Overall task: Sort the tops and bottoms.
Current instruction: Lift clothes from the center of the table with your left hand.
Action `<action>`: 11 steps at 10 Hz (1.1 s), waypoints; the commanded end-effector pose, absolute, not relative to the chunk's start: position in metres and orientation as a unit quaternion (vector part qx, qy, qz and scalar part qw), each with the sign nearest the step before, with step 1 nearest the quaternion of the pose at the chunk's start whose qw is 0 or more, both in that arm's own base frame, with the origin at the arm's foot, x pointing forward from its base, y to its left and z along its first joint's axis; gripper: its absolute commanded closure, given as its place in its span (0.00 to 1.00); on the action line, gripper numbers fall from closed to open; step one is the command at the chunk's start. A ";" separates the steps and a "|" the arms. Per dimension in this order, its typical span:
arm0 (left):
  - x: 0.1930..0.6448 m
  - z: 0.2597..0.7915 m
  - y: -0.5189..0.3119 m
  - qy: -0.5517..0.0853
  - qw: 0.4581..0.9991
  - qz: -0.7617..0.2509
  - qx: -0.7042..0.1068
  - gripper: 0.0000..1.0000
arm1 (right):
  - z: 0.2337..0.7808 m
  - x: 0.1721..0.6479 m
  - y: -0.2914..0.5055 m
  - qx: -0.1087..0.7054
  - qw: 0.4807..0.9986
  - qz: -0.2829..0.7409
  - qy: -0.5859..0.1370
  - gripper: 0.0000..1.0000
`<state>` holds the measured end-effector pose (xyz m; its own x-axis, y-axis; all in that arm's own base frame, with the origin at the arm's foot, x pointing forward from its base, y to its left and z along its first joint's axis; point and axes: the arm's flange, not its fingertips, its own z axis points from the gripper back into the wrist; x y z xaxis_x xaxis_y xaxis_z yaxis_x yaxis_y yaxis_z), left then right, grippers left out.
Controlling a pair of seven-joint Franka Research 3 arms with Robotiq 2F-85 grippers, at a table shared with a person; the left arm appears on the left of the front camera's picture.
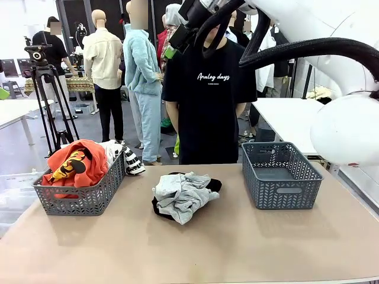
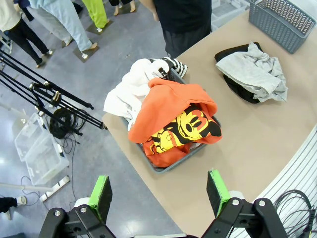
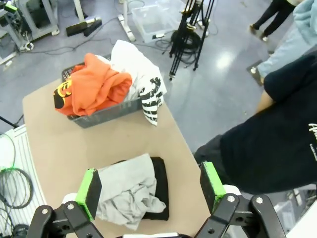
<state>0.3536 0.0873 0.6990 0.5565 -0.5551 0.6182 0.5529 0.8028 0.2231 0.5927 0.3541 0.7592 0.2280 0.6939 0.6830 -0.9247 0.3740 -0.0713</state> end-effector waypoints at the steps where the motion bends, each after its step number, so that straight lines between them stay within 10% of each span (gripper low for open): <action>1: 0.354 0.699 0.087 -0.347 0.884 -0.311 0.009 0.00 | 0.744 0.585 0.349 0.169 0.782 0.520 -0.298 0.00; 11: 0.354 0.699 0.087 -0.347 0.884 -0.311 0.009 0.00 | 0.678 0.349 0.084 0.217 0.870 0.302 -0.323 0.00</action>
